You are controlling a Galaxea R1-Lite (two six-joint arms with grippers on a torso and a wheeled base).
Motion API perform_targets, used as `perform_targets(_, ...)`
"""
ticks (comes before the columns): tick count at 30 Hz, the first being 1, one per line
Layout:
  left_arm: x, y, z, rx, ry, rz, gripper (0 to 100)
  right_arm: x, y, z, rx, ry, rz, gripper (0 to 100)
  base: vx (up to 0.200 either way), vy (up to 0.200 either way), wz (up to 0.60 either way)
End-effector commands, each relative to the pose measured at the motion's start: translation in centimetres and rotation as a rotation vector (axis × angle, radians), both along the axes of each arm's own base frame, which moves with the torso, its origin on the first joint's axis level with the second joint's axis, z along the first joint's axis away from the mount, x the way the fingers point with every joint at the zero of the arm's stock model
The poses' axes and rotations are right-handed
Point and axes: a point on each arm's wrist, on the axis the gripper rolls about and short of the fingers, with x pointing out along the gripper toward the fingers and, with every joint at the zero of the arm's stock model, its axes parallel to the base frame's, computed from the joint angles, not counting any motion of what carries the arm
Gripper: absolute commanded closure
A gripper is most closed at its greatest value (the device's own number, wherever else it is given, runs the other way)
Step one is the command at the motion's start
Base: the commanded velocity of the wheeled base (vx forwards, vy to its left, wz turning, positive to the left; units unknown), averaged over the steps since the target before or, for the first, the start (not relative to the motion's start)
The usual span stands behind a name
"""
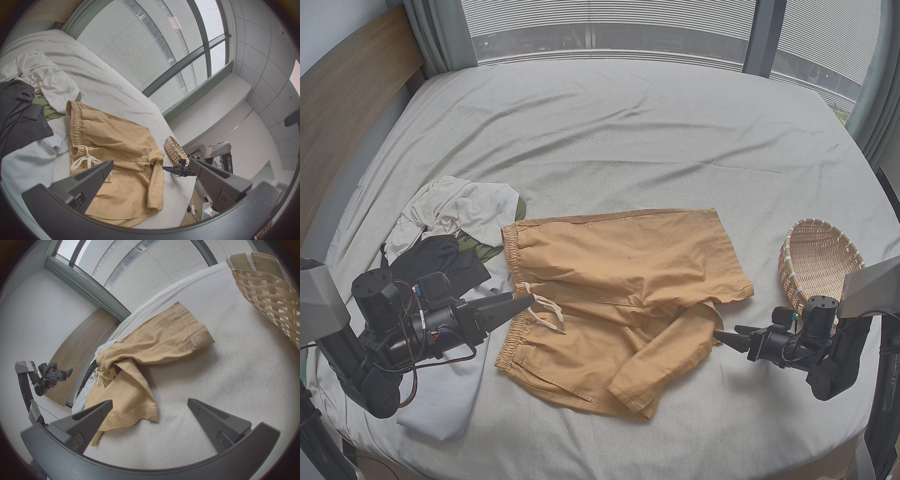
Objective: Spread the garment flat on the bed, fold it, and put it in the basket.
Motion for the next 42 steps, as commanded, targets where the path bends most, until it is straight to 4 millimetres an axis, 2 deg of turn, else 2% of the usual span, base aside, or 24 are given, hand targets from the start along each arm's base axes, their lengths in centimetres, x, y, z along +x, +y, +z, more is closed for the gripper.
perform_targets(1, 0.0, 0.0, 0.0, -0.001, 0.001, 0.0, 0, -0.1, 0.2, -0.6, -0.001, 0.025, 0.007, 0, 0.0, 0.0, 0.0)
perform_targets(2, 0.0, 0.0, 0.0, 0.0, 0.0, 0.0, 0, -0.1, 0.2, -0.6, 0.0, 0.024, 0.01, 100, 0.0, 0.0, 0.0)
perform_targets(14, 0.0, 0.0, 0.0, 0.0, -0.002, 0.0, 0, 0.3, 0.3, -1.7, 0.011, 0.05, 0.023, 100, 0.0, 0.0, 0.0)
perform_targets(18, 0.0, 0.0, 0.0, 0.0, 0.0, 0.0, 0, 0.2, 0.0, -1.2, 0.013, 0.041, 0.015, 100, 0.0, 0.0, 0.0)
perform_targets(21, 0.0, 0.0, 0.0, 0.0, 0.0, 0.0, 0, 0.1, -0.5, -0.1, 0.014, 0.009, 0.002, 100, 0.0, 0.0, 0.0)
perform_targets(27, 0.0, 0.0, 0.0, 0.0, -0.002, 0.0, 0, 0.0, -2.3, 1.9, 0.021, -0.045, -0.048, 100, 0.0, 0.0, 0.0)
perform_targets(35, 0.0, -0.1, 0.0, 0.0, -0.002, -0.003, 0, 0.7, -3.6, 2.1, 0.02, -0.042, -0.089, 100, 0.0, 0.0, 0.0)
perform_targets(42, 0.1, -0.1, -0.2, 0.001, 0.004, -0.005, 0, 0.8, -3.5, 1.9, 0.02, -0.044, -0.086, 100, 0.0, 0.0, 0.0)
